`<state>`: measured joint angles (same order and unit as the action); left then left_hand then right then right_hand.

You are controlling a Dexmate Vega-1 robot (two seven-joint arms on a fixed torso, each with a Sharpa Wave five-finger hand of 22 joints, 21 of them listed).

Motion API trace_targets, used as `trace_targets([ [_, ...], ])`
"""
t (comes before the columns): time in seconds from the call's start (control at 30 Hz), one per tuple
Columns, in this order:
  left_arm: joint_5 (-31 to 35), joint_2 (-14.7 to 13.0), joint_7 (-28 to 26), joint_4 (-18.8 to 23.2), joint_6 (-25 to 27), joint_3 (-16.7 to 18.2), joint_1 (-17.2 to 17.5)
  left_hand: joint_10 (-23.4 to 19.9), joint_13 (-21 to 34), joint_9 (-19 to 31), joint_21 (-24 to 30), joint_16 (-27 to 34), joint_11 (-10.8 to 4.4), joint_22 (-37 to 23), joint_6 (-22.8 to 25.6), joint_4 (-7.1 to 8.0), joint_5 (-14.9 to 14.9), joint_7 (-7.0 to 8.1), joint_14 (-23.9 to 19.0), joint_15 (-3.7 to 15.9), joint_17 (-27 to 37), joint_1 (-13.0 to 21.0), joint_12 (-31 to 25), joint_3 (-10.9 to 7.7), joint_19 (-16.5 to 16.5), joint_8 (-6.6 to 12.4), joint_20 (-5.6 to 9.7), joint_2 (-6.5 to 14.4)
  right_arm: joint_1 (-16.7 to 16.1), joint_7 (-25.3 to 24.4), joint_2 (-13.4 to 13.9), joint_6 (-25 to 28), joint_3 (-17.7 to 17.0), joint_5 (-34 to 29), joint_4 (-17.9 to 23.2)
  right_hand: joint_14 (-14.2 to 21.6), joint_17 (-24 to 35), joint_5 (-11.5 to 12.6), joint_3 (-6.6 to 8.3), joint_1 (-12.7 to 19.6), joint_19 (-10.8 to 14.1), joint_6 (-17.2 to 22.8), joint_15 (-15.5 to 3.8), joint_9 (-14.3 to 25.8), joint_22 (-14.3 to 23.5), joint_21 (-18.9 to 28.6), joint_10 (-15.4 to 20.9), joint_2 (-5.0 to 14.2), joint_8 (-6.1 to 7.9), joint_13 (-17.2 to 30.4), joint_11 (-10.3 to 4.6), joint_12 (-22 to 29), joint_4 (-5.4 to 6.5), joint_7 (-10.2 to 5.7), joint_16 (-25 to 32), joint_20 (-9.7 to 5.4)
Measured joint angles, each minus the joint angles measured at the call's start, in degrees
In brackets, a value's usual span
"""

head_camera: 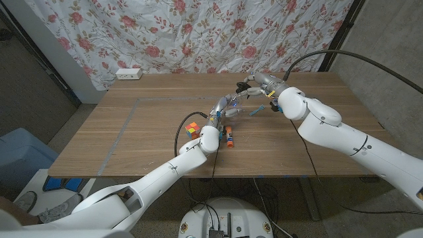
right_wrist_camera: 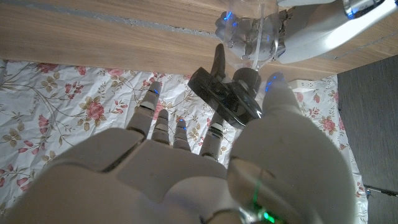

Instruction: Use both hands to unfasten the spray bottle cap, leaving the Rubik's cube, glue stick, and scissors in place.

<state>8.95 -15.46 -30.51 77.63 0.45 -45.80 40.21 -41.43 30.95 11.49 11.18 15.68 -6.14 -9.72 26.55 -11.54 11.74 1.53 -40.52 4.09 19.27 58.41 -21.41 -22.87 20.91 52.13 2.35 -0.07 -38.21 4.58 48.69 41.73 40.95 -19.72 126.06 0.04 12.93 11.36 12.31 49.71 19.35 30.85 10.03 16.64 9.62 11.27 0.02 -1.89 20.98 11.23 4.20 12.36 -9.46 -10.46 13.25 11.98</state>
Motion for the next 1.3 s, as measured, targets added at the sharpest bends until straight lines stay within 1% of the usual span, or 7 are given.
trace_targets([
  [0.33,0.0,0.0,0.1,-0.1,-0.1,0.0,0.0,0.0,0.0,0.0,0.0,0.0,0.0,0.0,0.0,0.0,0.0,0.0,0.0,-0.01,0.0,-0.3,0.1,0.0,0.0,-0.03,0.0,-0.3,0.1,-1.0,-1.1,0.5,0.4,-0.5,-0.5,1.7,0.0,0.0,0.78,1.4,1.7,4.7,-1.04,0.0,0.0,0.0,2.2,-0.5,2.2,-0.1,-1.63,0.0,-0.18,-0.42,0.8,-0.52],
  [0.47,-0.1,0.0,0.2,-0.3,-0.2,0.0,0.0,0.0,0.0,0.0,0.0,0.0,0.0,0.0,0.0,0.0,0.0,0.0,0.0,-0.01,0.0,-0.3,0.1,0.0,0.0,-0.05,0.0,-0.3,0.1,-1.4,-1.5,0.8,0.5,-0.6,-0.6,2.3,0.0,-0.3,0.95,1.7,1.9,6.3,-1.65,-0.2,0.0,0.0,3.2,-0.21,3.19,-0.1,-1.81,0.4,-0.01,-0.85,0.9,-0.72],
  [0.57,-0.1,0.0,0.2,-0.4,-0.3,0.0,-0.1,0.0,0.0,0.0,0.0,0.0,0.0,0.0,0.0,0.0,0.0,0.0,0.0,-0.01,0.0,-0.3,0.1,0.0,0.0,-0.06,0.0,-0.3,0.1,-1.6,-1.8,1.0,0.5,-0.6,-0.7,2.9,0.2,-0.4,1.25,3.0,2.3,7.2,-2.25,-0.2,0.0,0.0,4.0,-0.28,3.42,-0.1,-2.56,0.4,-0.18,-0.84,1.2,-1.12],
  [0.9,-0.4,0.2,0.3,-0.9,-0.5,0.0,-0.2,0.0,0.0,0.0,0.0,0.0,0.0,0.0,0.0,0.0,0.0,0.0,0.1,-0.09,0.0,-0.3,0.2,0.0,0.0,-0.28,0.0,-0.3,0.3,-2.3,-2.6,1.5,1.1,-0.7,-1.3,3.5,0.3,-0.6,1.63,3.0,2.4,9.2,-2.27,-0.4,0.0,0.0,5.5,-0.26,4.49,-0.1,-2.87,0.8,-0.09,-1.65,1.4,-1.15],
  [1.0,-0.4,0.2,0.3,-0.9,-0.6,0.0,-0.2,0.0,0.0,0.0,0.0,0.0,0.0,0.0,0.0,0.0,0.0,0.0,0.1,-0.09,0.0,-0.3,0.2,0.01,0.0,-0.29,0.0,-0.3,0.5,-2.3,-2.7,1.6,1.2,-0.7,-1.4,3.9,0.3,-0.6,1.77,3.7,2.8,9.9,-2.66,-0.4,0.0,0.0,5.8,0.42,4.49,0.0,-3.03,0.8,-0.23,-1.54,1.4,-1.54],
  [1.07,-0.4,0.2,0.3,-1.0,-0.6,0.0,-0.2,0.0,0.0,0.0,0.0,0.0,0.0,0.0,0.0,0.01,0.0,0.0,0.1,-0.09,0.0,-0.3,0.2,0.01,0.0,-0.29,0.0,-0.3,0.6,-2.4,-2.8,1.8,1.3,-0.7,-1.5,3.9,0.3,-0.6,2.19,4.5,3.0,10.1,-2.68,-0.4,0.0,0.0,6.4,-0.13,4.89,-0.1,-3.29,0.9,-0.33,-1.74,1.4,-1.74],
  [1.3,-0.5,0.3,0.4,-1.1,-0.7,0.0,-0.3,0.0,0.0,0.0,0.0,0.0,0.0,0.0,0.0,0.01,0.0,0.0,0.1,-0.09,0.2,-0.3,0.2,0.01,0.0,-0.41,0.0,-0.3,0.8,-3.0,-3.3,2.2,1.6,-0.9,-1.8,4.6,0.3,-0.6,2.59,5.5,3.4,11.7,-3.39,-0.7,0.0,0.0,7.5,0.85,5.53,0.0,-4.06,0.9,-0.41,-1.86,1.6,-2.15],
])
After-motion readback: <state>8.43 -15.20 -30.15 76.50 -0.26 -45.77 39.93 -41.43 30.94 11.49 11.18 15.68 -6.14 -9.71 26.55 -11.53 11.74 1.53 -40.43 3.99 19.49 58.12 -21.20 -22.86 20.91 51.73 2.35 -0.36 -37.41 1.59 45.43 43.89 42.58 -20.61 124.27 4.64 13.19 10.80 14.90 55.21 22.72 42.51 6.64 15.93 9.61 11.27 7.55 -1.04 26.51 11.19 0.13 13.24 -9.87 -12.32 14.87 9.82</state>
